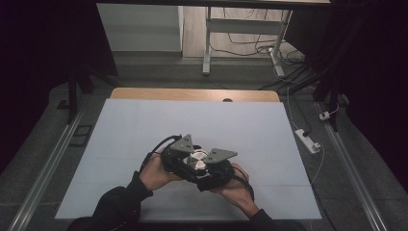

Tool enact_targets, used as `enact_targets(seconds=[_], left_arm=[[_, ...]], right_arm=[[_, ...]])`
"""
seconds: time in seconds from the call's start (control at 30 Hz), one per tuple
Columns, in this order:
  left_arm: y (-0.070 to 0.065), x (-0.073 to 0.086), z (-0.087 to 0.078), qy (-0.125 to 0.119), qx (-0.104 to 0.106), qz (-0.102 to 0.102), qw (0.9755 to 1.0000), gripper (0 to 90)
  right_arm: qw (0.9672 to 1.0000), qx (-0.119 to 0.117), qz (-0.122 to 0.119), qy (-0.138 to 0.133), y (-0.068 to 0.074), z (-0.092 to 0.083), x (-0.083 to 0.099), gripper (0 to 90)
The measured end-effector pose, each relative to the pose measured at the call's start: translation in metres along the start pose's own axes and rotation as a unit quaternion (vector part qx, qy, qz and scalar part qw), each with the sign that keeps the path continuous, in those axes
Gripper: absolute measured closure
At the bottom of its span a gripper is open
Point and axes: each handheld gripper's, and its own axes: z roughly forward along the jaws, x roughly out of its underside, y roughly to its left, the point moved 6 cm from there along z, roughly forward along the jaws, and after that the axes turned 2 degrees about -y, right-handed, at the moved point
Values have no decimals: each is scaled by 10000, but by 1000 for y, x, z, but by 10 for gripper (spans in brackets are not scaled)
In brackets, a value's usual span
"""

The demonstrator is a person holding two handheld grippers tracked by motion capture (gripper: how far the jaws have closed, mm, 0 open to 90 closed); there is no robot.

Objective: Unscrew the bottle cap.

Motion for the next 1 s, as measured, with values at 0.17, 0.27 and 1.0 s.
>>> enact_targets(seconds=[0.17,0.27,1.0], left_arm=[[4,-2,-18,-245,467,44,9986,56],[6,0,-30,-157,529,296,9980,43],[-12,7,-19,129,955,933,9910,191]], right_arm=[[9998,-142,-86,-78,3,-3,-2,150],[9994,-299,-170,-74,5,-3,-3,150],[9935,-947,-634,-29,22,-6,-5,150]])
